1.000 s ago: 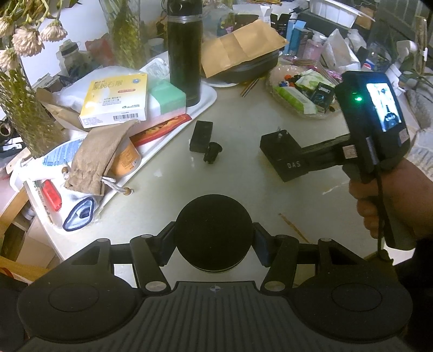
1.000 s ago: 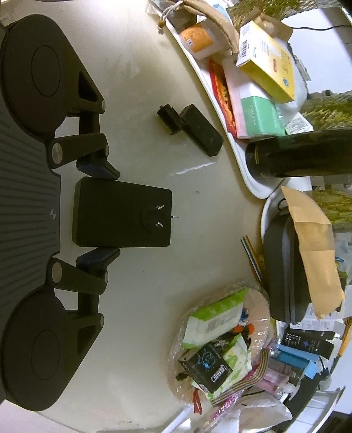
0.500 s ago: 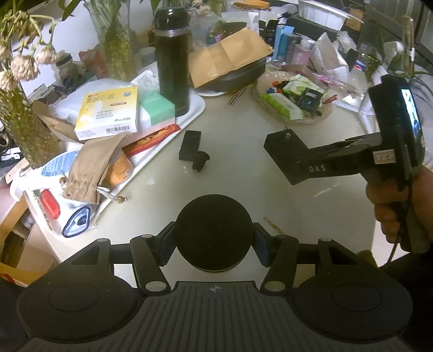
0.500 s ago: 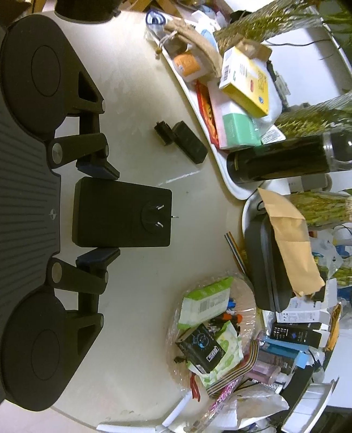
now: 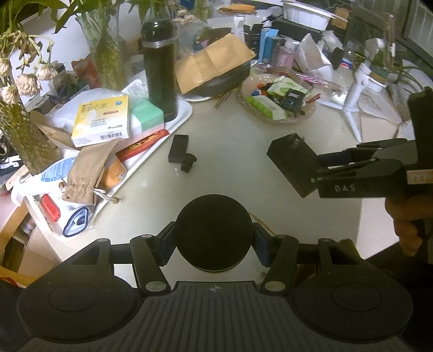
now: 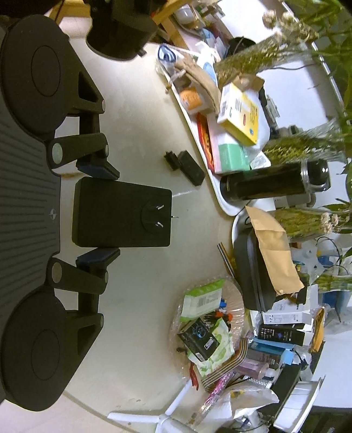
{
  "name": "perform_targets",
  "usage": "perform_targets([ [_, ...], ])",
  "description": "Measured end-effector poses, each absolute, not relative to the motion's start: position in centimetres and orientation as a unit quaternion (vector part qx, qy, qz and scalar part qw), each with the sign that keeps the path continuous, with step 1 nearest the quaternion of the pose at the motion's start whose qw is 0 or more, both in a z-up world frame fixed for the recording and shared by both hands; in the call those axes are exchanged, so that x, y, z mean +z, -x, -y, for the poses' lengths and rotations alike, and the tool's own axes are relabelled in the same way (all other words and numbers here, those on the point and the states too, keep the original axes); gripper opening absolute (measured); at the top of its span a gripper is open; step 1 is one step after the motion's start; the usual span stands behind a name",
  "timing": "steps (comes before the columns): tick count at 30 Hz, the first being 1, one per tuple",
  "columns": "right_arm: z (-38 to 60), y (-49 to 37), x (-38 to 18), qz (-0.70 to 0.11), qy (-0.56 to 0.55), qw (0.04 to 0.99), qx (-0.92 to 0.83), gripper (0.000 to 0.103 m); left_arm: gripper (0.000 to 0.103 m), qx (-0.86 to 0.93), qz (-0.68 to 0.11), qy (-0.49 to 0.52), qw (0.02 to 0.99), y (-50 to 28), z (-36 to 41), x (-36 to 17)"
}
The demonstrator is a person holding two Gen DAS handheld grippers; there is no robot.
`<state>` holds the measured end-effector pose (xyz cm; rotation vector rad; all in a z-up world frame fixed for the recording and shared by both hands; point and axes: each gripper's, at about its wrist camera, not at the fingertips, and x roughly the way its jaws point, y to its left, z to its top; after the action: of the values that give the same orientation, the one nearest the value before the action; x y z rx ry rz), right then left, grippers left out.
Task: Organize rigid objects
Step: 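Carry the adapter with the right tool while the left tool carries the cylinder to the box, then open the right tool to drop the adapter while the left tool releases the cylinder in the box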
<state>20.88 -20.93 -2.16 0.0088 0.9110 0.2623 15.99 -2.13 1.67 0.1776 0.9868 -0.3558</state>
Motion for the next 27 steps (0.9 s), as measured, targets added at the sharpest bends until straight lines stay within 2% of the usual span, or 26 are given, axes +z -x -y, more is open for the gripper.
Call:
perform_targets([
  [12, 20.6, -14.5, 0.3, -0.422, -0.016, 0.892, 0.159, 0.056, 0.057, -0.188, -0.472, -0.091, 0.856, -12.8, 2.3, 2.3],
  [27, 19.8, -8.8, 0.6, -0.427, -0.021, 0.884, 0.19, 0.056, 0.057, -0.198, -0.502, -0.099, 0.836, -8.7, 2.3, 0.5],
])
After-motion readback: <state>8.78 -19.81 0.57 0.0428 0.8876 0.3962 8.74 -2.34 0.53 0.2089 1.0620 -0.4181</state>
